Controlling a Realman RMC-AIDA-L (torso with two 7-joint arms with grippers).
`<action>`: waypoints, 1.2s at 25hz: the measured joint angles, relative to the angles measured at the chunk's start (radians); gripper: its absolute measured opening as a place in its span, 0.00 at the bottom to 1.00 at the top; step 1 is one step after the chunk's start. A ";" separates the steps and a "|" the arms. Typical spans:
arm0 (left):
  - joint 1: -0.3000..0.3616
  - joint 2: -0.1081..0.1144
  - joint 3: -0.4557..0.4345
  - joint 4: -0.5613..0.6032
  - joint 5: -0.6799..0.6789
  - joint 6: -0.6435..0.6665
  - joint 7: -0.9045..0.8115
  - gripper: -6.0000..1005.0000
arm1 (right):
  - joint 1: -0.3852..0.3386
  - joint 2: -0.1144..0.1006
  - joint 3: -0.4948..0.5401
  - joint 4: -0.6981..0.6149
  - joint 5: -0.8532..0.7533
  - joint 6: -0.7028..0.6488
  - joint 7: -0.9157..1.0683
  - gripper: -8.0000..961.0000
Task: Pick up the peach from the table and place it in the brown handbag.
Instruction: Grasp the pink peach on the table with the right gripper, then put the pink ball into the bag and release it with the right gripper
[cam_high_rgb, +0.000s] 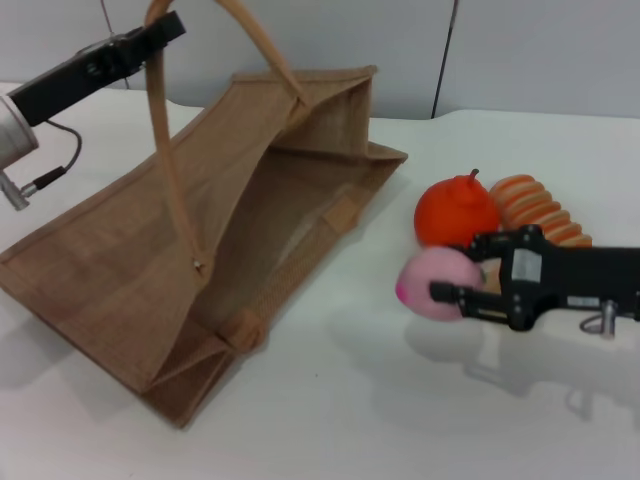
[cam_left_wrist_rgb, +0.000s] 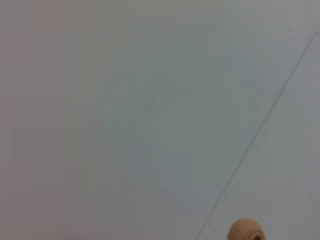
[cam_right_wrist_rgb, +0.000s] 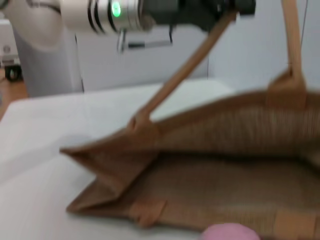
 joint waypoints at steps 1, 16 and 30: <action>-0.003 -0.001 0.001 0.000 0.000 -0.007 0.000 0.12 | 0.001 0.001 0.000 0.003 0.019 0.004 -0.010 0.50; -0.065 -0.009 0.003 0.000 0.042 -0.155 -0.074 0.12 | 0.107 0.005 -0.011 0.193 0.066 -0.168 -0.087 0.46; -0.079 -0.008 -0.009 0.007 0.028 -0.312 -0.129 0.12 | 0.204 0.008 -0.005 0.383 0.065 -0.512 -0.145 0.46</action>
